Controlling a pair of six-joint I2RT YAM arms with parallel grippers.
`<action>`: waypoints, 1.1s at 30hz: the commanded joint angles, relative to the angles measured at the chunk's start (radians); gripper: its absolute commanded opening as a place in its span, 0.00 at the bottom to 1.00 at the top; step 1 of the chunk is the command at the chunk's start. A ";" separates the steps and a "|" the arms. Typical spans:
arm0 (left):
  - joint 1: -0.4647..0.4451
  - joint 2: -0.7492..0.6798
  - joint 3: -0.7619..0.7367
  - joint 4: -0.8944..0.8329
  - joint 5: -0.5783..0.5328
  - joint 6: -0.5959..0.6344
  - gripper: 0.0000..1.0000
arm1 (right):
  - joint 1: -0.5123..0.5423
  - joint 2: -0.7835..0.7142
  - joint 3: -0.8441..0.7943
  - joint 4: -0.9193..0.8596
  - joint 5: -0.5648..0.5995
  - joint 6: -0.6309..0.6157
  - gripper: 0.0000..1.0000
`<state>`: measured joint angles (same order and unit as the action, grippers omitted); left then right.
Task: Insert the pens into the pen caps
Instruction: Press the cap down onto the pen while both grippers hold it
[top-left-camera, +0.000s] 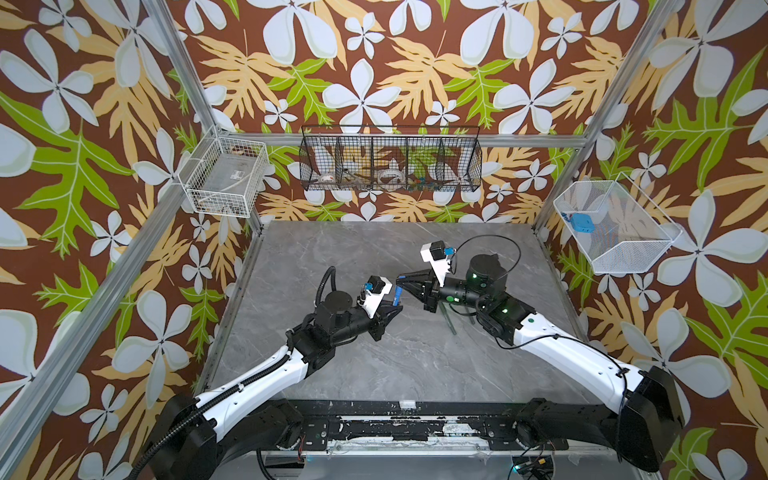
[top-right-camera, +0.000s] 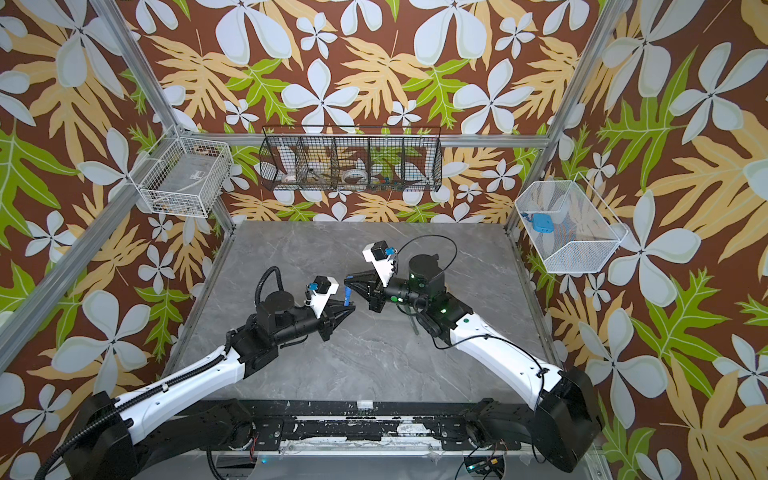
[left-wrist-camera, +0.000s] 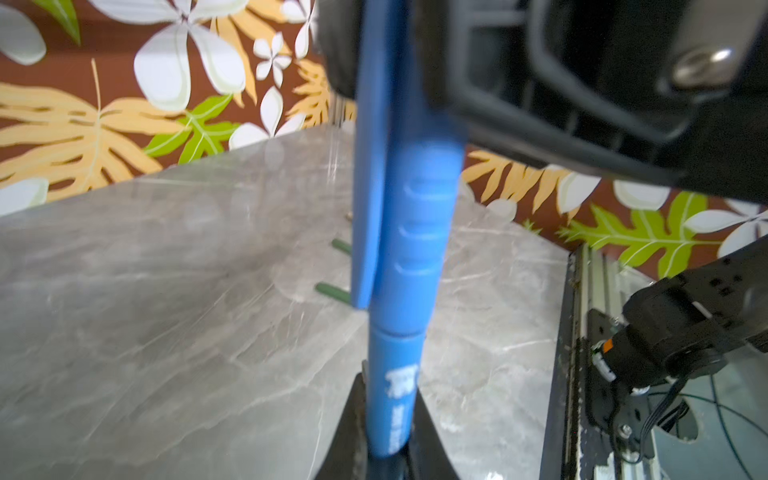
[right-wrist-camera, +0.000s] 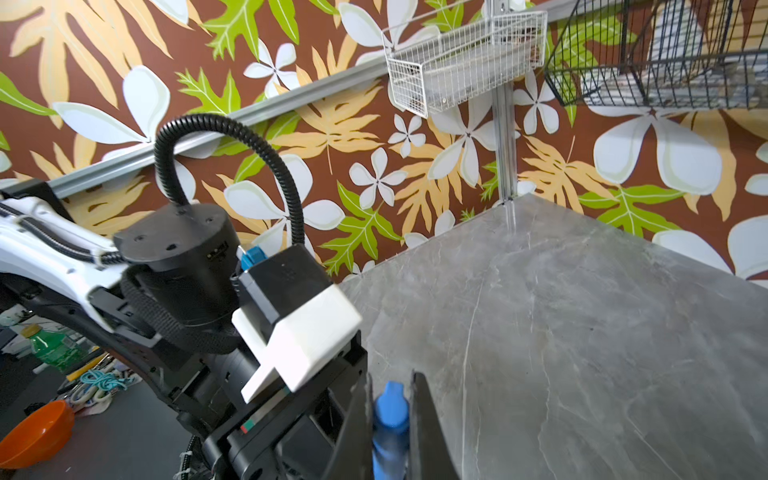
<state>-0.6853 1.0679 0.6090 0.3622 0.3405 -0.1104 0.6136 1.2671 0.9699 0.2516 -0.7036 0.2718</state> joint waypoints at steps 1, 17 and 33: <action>-0.024 -0.017 -0.010 0.364 0.015 -0.075 0.00 | -0.033 0.004 0.015 -0.291 -0.048 -0.030 0.03; -0.051 0.015 -0.163 0.306 0.084 -0.174 0.00 | -0.084 -0.144 -0.008 -0.215 -0.021 0.019 0.56; -0.051 0.047 -0.152 0.319 0.156 -0.204 0.00 | -0.053 -0.031 -0.008 -0.160 -0.166 0.032 0.59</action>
<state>-0.7357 1.1057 0.4461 0.6323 0.4648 -0.2955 0.5495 1.2293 0.9501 0.0662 -0.8474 0.3138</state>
